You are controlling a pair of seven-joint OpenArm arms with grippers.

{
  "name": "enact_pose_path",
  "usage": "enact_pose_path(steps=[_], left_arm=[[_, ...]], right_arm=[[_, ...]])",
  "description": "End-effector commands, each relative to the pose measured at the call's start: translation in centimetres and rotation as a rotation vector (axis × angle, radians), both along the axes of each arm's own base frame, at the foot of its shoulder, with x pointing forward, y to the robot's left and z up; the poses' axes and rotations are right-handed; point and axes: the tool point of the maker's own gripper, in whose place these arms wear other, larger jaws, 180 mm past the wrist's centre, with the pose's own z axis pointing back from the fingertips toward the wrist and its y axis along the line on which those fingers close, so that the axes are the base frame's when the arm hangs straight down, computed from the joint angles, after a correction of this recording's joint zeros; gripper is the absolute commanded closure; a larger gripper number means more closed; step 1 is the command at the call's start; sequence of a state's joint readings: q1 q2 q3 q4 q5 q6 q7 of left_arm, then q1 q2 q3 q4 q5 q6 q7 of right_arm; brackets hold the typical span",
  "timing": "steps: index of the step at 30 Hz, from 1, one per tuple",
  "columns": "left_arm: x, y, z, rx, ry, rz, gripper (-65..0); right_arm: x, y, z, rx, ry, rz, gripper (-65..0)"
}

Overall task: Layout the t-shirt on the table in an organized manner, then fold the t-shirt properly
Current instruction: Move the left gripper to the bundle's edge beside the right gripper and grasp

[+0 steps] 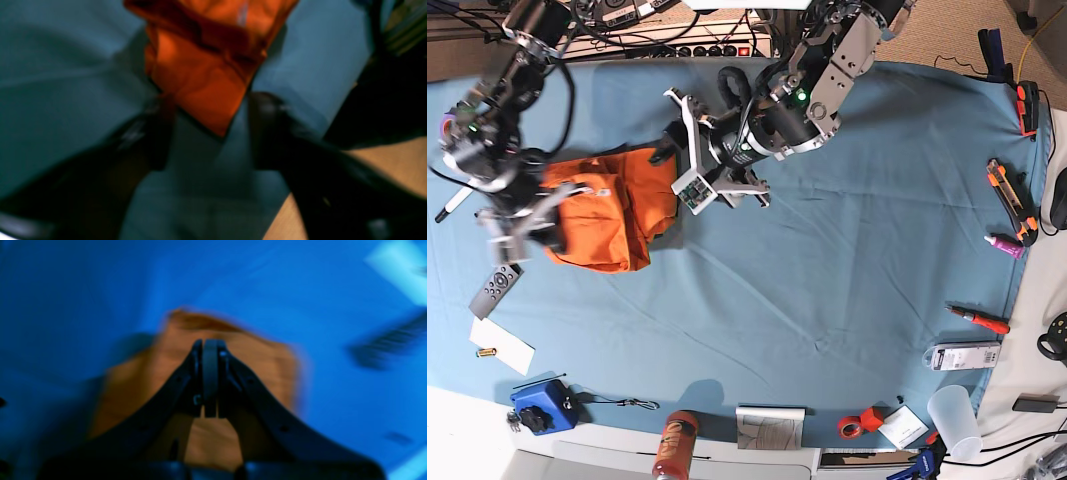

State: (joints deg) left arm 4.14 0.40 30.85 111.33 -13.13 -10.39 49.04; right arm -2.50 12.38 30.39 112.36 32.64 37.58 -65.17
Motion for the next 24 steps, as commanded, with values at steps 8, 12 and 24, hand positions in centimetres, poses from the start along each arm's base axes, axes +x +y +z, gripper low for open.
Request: enact_pose_path(steps=[8, 12, 24], left_arm=[[3.7, -1.0, 1.8, -0.158, 0.150, 0.316, -42.9], [3.7, -2.1, 0.1, -0.144, 0.215, 0.317, -41.5], [3.3, -3.0, -3.7, -0.162, 0.367, 0.303, -36.8]], right_arm=[[-2.9, -9.9, 3.0, -0.135, -0.061, -0.331, 0.0], [-3.8, -11.8, 2.7, -0.167, -0.028, -0.429, 0.0], [-5.0, -13.9, 1.5, -0.204, 0.026, -0.515, 0.0]])
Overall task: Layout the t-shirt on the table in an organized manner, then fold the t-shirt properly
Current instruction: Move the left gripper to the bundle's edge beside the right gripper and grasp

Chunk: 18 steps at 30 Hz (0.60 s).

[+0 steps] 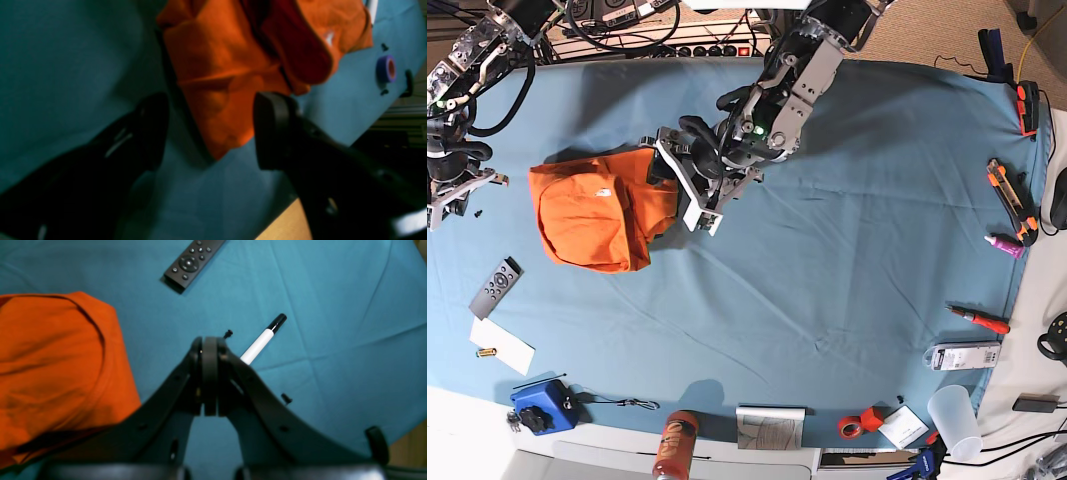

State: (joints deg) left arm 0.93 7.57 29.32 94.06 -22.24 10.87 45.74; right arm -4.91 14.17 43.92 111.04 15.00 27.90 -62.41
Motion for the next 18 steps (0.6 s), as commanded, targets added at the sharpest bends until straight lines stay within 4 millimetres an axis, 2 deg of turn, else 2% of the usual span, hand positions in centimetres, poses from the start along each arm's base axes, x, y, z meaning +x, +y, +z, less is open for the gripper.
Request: enact_pose_path(steps=[1, 5, 8, 13, 18], left_arm=[[0.8, -1.2, 2.3, -0.059, -0.056, -0.014, -36.6], [1.1, -1.2, 2.6, -0.031, -0.090, -0.045, -36.6], [1.5, -1.0, 2.7, -0.008, -0.105, -0.049, -36.6], [1.6, -1.1, 2.6, -0.006, -0.103, -0.050, -36.6], [1.6, -1.0, 0.7, 0.012, -0.077, -0.039, -36.2]], right_arm=[[0.5, -0.6, 0.8, -0.014, -0.033, -0.001, 0.0], [0.6, -1.3, -2.8, 0.074, -0.009, -0.012, 0.0], [1.3, -0.9, -5.2, 0.138, 0.022, 0.028, 0.0], [3.6, 0.9, -6.1, 0.159, 0.060, 0.123, 0.0], [5.5, 3.7, -6.5, 0.150, 0.095, 0.220, 0.0]])
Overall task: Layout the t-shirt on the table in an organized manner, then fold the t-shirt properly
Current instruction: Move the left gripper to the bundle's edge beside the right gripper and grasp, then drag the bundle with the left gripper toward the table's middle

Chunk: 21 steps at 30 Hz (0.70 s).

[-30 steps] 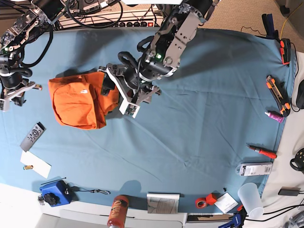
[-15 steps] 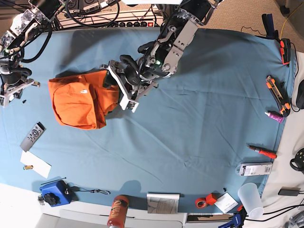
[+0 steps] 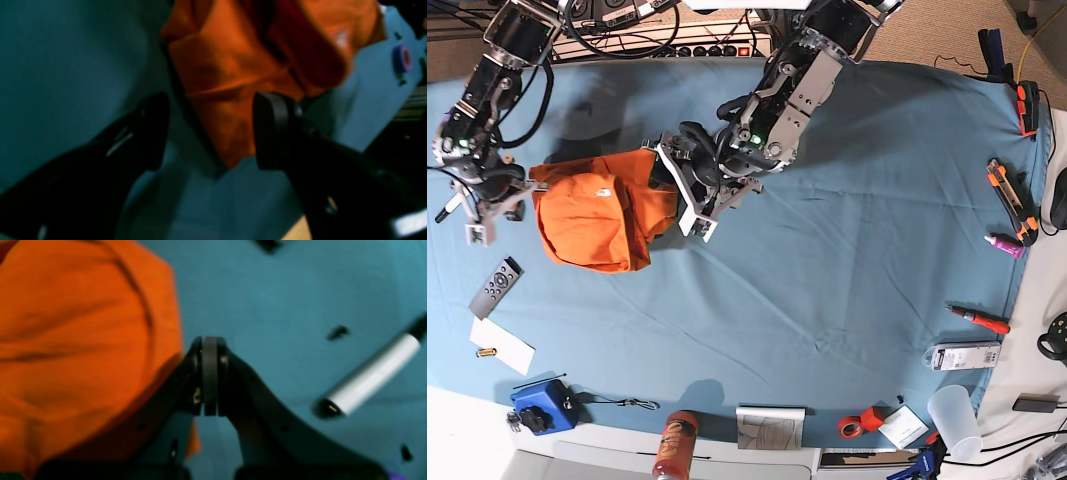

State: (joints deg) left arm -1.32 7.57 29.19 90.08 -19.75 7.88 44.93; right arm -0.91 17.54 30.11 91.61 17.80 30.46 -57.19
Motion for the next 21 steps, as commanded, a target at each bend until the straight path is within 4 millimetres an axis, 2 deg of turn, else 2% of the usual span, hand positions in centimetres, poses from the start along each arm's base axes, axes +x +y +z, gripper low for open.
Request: enact_pose_path(steps=[1, 5, 9, 13, 18, 21], left_arm=[[0.7, -1.0, 1.3, -0.043, -0.026, 0.008, -35.7], [0.7, -1.1, 0.0, -0.081, 0.057, 0.016, -34.3], [1.1, -1.7, 1.1, -0.136, 0.026, -0.025, -34.3], [0.9, -1.8, 0.7, -0.137, 0.036, -0.027, -33.6], [0.4, -2.1, -1.6, -0.134, 0.121, -0.035, -22.7], [0.1, -2.4, -2.2, -0.154, 0.167, -0.036, -14.2]], right_arm=[[1.1, -0.2, 1.6, -0.027, -0.040, 0.019, 0.0], [1.4, 1.5, 0.8, -0.027, -0.007, 0.074, 0.0], [1.4, 2.1, 0.4, -0.022, 0.008, 0.089, 0.0], [1.3, 2.3, 0.3, -0.012, 0.017, 0.092, 0.0], [1.2, 3.8, 0.1, 0.035, 0.026, 0.162, 0.0], [1.2, 3.8, 0.1, 0.037, 0.026, 0.162, 0.0]])
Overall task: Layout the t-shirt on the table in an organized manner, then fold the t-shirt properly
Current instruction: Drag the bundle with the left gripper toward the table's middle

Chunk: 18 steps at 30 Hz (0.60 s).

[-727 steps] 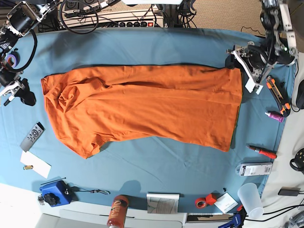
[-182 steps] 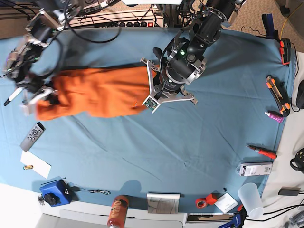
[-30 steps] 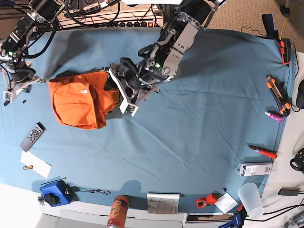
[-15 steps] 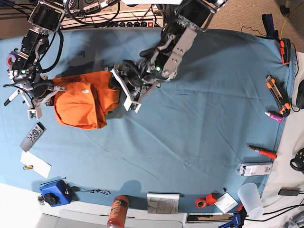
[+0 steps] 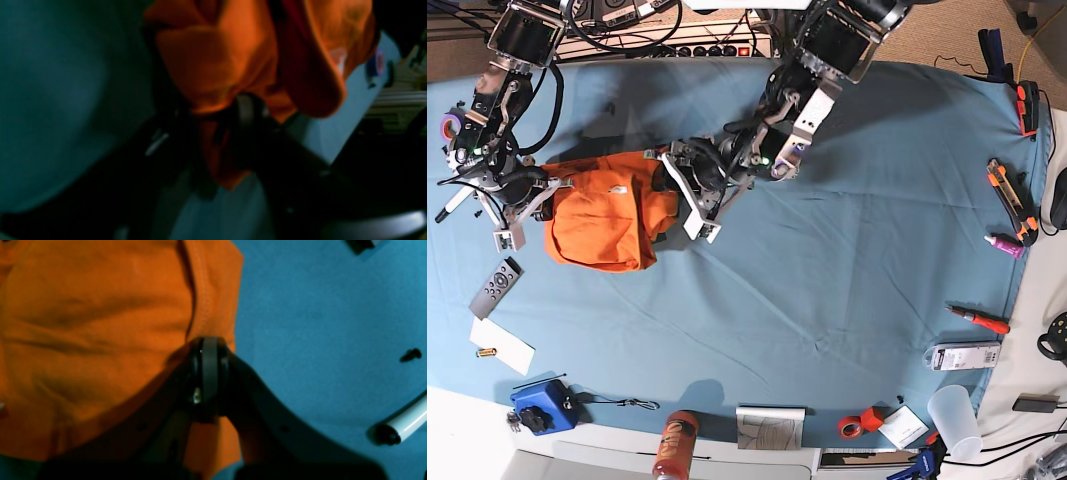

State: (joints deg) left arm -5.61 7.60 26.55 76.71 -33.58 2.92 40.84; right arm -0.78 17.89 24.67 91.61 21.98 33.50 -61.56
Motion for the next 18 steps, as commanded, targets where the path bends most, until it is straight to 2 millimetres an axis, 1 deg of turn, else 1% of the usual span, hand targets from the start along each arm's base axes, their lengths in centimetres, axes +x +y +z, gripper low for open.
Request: enact_pose_path(steps=[1, 3, 4, 8, 10, 13, 16, 18], left_arm=[[-0.1, -1.1, 0.9, -0.021, 0.001, -0.018, -10.3], [-0.2, -1.2, 1.0, -0.029, 0.009, -0.022, -0.3], [-0.5, -1.4, 1.1, -0.031, 0.009, -0.041, 0.0], [-2.7, -1.9, 1.1, -0.016, 0.011, -0.200, 0.0], [-2.9, -1.7, 1.2, 0.001, 0.016, -0.219, 0.0], [-1.9, -0.6, 2.4, -0.003, 0.011, -0.199, 0.0], [-0.4, 1.5, 3.5, -0.005, 0.015, -0.153, 0.0], [0.3, 2.8, 4.1, -0.009, -0.003, -0.154, 0.0]], right_arm=[[1.0, -0.1, 1.5, -0.005, -0.049, 0.012, 0.0], [1.0, -0.2, 1.5, -0.005, -0.050, 0.013, 0.0], [1.0, -0.2, 1.5, -0.006, -0.049, 0.013, 0.0], [1.2, -0.4, 1.7, -0.023, -0.066, 0.011, 0.0], [1.3, -0.7, 1.8, -0.040, -0.076, 0.006, 0.0], [1.3, -0.8, 1.8, -0.045, -0.075, 0.003, 0.0], [1.3, -0.8, 1.8, -0.045, -0.075, 0.003, 0.0], [1.3, -0.8, 1.8, -0.045, -0.075, 0.003, 0.0]])
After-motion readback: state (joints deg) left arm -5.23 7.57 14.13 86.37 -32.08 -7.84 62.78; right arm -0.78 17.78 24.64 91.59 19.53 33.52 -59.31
